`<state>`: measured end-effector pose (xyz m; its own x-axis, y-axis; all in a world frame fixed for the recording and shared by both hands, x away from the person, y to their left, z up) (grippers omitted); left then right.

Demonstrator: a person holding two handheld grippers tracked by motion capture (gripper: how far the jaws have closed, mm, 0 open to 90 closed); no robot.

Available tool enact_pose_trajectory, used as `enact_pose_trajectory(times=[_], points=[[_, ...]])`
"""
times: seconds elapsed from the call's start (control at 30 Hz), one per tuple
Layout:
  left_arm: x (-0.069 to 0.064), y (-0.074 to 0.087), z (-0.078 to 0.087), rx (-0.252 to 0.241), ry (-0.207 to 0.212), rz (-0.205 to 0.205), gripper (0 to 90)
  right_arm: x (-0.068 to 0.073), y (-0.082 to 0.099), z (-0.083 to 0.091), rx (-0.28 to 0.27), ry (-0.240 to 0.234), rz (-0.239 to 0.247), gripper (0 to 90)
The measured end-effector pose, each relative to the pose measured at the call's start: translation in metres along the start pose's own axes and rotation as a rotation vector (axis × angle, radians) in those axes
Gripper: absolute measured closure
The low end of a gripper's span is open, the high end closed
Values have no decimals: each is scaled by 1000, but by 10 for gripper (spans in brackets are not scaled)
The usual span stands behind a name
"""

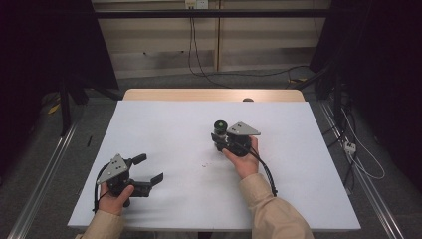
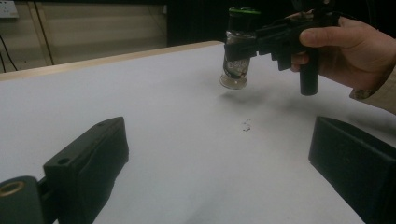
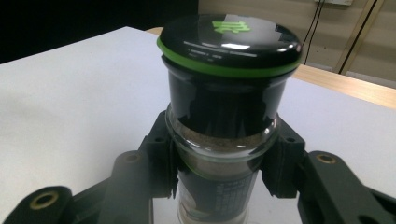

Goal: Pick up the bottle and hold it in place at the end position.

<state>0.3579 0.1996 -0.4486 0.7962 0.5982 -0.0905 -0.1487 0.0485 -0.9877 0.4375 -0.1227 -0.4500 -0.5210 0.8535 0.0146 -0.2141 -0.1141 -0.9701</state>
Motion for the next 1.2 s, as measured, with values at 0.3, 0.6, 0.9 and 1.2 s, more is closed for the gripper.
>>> enact_pose_trajectory(times=[0.3,0.6,0.9,1.2], points=[[0,0,1,0,-1,1,45,0,0,-4,2,5,5,534],[0,0,0,0,-1,4,45,-1,3,-7,5,13,11,534],[0,0,0,0,1,-4,45,-2,5,-9,4,16,7,534],[1,0,0,4,-1,-4,45,1,8,-14,7,7,11,534]])
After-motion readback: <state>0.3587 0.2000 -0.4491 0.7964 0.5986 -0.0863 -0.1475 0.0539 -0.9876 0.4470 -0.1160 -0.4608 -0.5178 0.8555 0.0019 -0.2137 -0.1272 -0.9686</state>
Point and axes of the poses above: each handheld gripper's, and its own axes: z roughly backward along the jaws, y roughly out of its underside, x roughly to its left, the point moved 3 cm from there along -z, roughly forward along the jaws, and after that the axes turned 7 degrees about -x, right-handed, at the moved point
